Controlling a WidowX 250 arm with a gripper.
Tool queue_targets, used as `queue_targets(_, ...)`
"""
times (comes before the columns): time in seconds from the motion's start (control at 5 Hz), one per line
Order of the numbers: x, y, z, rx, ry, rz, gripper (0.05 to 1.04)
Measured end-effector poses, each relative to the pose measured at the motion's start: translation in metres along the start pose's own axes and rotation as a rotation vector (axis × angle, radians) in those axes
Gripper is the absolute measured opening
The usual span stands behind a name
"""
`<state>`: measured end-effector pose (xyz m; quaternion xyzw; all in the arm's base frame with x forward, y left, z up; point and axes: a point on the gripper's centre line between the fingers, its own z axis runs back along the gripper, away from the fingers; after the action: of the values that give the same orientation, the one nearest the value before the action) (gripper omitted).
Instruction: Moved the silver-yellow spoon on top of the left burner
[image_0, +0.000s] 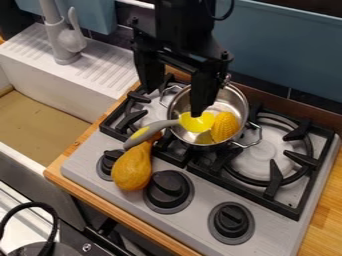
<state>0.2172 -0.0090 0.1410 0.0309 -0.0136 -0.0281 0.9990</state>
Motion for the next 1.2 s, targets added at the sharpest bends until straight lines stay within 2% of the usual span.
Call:
queue_targets(0.2,-0.002,0.000,-0.004,0.000,0.012,-0.009,0.999)
queue_targets(0.4,-0.001,0.021,-0.012,0.028,-0.008,-0.124,0.999)
queue_targets(0.6,0.001,0.040,-0.018,0.039,0.003,-0.289,0.999)
queue_targets(0.8,0.007,0.052,-0.021,0.058,-0.045,-0.428,0.998)
queue_targets(1.0,0.010,0.057,-0.030,0.063,-0.036,-0.531,0.999)
queue_targets(1.2,0.006,0.056,-0.047,0.084,-0.070,-0.560,0.999)
